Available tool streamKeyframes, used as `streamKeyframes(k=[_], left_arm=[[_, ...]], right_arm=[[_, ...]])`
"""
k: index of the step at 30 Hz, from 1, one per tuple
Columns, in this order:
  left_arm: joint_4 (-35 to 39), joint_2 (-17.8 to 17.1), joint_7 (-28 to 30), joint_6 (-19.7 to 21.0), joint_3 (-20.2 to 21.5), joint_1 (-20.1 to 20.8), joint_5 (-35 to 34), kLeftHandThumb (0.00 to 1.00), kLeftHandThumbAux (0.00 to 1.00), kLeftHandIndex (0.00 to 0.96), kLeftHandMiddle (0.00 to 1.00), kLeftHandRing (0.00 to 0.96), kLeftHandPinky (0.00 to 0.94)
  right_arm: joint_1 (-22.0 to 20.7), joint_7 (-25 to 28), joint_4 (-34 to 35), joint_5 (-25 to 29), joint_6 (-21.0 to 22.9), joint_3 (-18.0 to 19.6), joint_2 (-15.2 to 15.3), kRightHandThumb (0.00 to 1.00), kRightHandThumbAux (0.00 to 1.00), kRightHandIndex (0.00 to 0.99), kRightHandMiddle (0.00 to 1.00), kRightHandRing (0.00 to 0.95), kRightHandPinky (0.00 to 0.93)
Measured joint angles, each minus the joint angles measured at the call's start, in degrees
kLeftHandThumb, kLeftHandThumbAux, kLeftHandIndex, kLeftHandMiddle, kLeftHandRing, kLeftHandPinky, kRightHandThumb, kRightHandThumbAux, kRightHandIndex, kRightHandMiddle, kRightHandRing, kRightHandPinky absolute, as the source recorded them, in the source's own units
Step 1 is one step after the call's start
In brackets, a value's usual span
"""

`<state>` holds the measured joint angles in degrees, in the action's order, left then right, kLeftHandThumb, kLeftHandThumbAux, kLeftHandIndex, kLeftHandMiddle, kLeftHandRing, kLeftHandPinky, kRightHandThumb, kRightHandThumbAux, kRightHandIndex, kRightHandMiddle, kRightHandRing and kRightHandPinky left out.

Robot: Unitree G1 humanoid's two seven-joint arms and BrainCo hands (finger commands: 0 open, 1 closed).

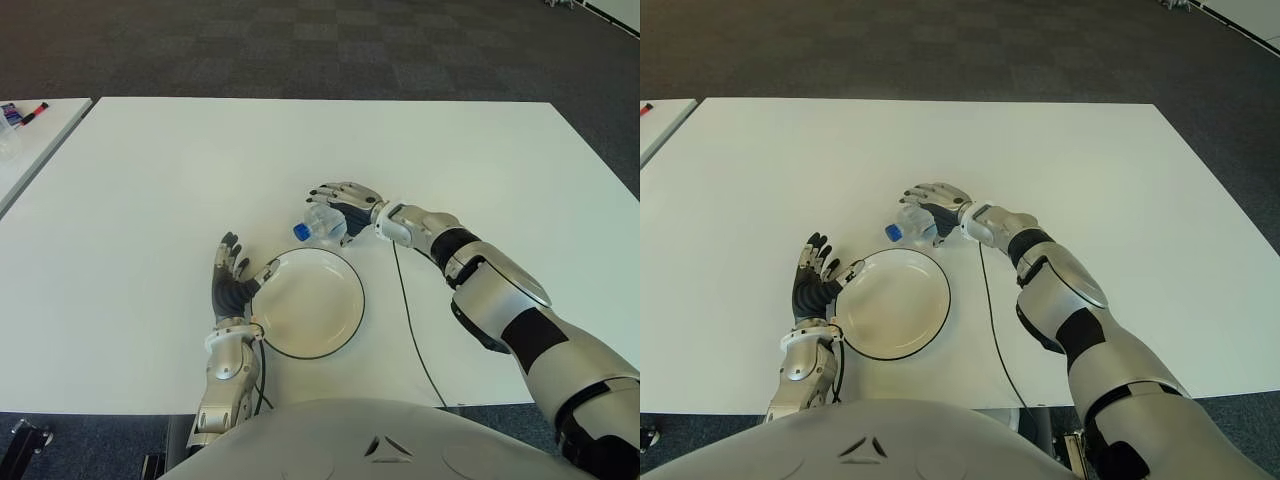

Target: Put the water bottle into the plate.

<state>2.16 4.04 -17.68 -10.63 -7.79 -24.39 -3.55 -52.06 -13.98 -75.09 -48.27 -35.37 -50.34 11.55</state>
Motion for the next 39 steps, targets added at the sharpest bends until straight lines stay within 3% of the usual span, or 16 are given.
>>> streamKeyframes(k=[26, 39], left_arm=[[-1.2, 0.0, -0.6, -3.1, -0.3, 0.1, -0.3, 0.006, 0.967, 0.098, 0.119, 0.103, 0.131], [-1.3, 0.0, -0.6, -3.5, -0.5, 0.2, -0.6, 0.0, 0.985, 0.103, 0.125, 0.108, 0.134]], right_arm=[[-1.1, 1.1, 0.1, 0.0, 0.1, -2.5, 0.4, 0.0, 0.882, 0.0, 0.036, 0.068, 0.151], [-0.9, -1.5, 0.0, -1.2, 0.2, -3.7, 1.4, 0.297, 0.749, 0.007, 0.117, 0.178, 0.28]])
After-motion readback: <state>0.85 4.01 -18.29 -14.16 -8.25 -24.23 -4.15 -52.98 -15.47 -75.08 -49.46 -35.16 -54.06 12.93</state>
